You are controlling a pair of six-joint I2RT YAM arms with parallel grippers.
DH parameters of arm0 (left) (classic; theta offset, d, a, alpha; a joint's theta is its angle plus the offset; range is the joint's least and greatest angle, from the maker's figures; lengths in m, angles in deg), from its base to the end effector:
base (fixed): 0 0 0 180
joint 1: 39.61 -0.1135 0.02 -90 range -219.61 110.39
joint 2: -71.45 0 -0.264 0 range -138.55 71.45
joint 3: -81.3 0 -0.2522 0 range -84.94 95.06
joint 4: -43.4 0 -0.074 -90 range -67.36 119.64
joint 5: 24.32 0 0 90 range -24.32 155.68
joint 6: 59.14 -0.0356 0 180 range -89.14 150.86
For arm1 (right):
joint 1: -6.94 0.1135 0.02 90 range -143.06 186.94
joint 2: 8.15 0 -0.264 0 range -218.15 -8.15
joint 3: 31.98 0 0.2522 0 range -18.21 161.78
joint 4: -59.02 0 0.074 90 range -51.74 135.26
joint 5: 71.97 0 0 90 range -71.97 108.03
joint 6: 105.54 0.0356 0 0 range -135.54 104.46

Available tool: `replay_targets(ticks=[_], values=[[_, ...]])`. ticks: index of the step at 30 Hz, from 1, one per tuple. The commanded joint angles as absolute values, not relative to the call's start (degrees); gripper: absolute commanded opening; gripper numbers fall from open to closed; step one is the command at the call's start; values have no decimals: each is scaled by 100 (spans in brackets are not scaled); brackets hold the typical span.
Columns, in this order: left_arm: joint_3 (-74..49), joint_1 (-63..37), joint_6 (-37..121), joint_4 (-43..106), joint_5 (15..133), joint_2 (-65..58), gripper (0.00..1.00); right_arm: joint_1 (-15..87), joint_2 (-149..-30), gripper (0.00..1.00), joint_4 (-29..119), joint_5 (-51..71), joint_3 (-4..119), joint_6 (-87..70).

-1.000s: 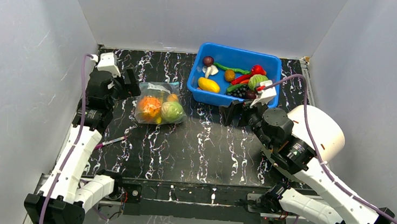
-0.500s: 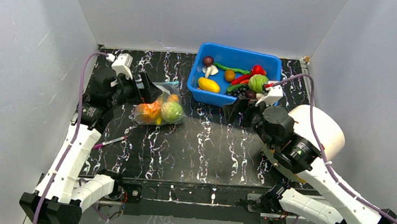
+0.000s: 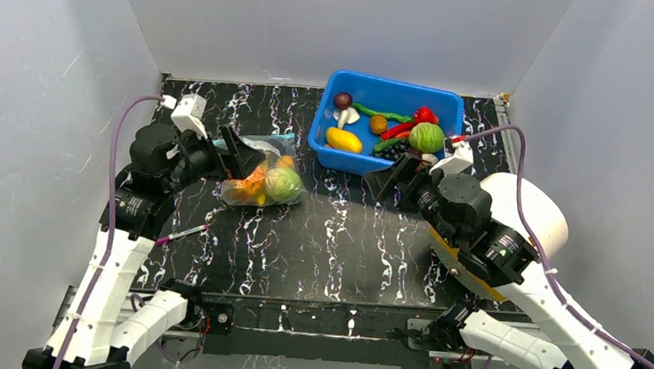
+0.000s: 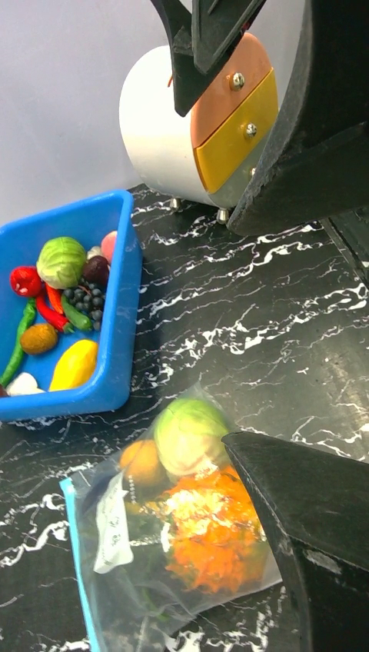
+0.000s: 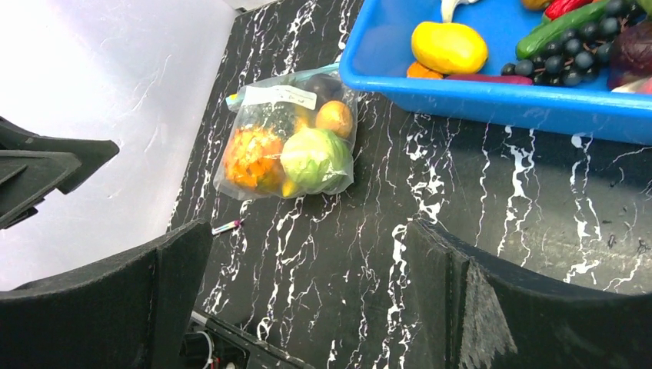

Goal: Place the food in the zip-top bag and seal the zipper

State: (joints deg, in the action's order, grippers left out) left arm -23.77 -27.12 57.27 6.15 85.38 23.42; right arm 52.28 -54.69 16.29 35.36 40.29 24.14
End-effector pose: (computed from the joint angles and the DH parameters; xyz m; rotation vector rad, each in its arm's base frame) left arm 0.1674 -0.0494 0.4046 0.0404 1.8084 -0.7902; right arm 0.1262 0.1127 0.3830 0.1208 1.9174 0.7401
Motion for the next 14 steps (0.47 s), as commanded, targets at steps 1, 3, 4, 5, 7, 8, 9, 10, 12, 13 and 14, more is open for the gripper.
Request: replay_targets(ticks=[1,3,4,5,7,8,9,10,12,13,14], values=[[-2359,-2564,5634,177,8230,2459,98,5220,-5308,98,1755,3395,3889,2857],[-2327,-2450,5532,26,8047,2527,98,5220,-5304,98,1756,3342,3866,2873],[-2343,-2422,5548,-27,7958,2578,98,5220,-5306,98,1756,3339,3878,2874],[-2379,-2406,5573,-59,7881,2627,98,5219,-5311,98,1738,3352,3890,2875],[-2482,-2398,5642,-84,7772,2736,98,5218,-5302,98,1715,3408,3913,2875],[-2553,-2403,5686,-69,7738,2794,98,5220,-5294,98,1713,3421,3904,2873],[-2624,-2399,5741,-46,7711,2842,98,5220,-5283,98,1720,3424,3885,2873],[-2659,-2397,5770,-41,7703,2875,98,5220,-5274,98,1736,3421,3870,2873],[-2667,-2397,5728,-63,7709,2909,99,5220,-5271,98,1748,3412,3851,2875],[-2671,-2404,5709,-61,7695,2957,98,5220,-5275,98,1748,3420,3857,2861],[-2686,-2398,5705,-41,7607,3010,98,5219,-5279,98,1744,3434,3864,2838]])
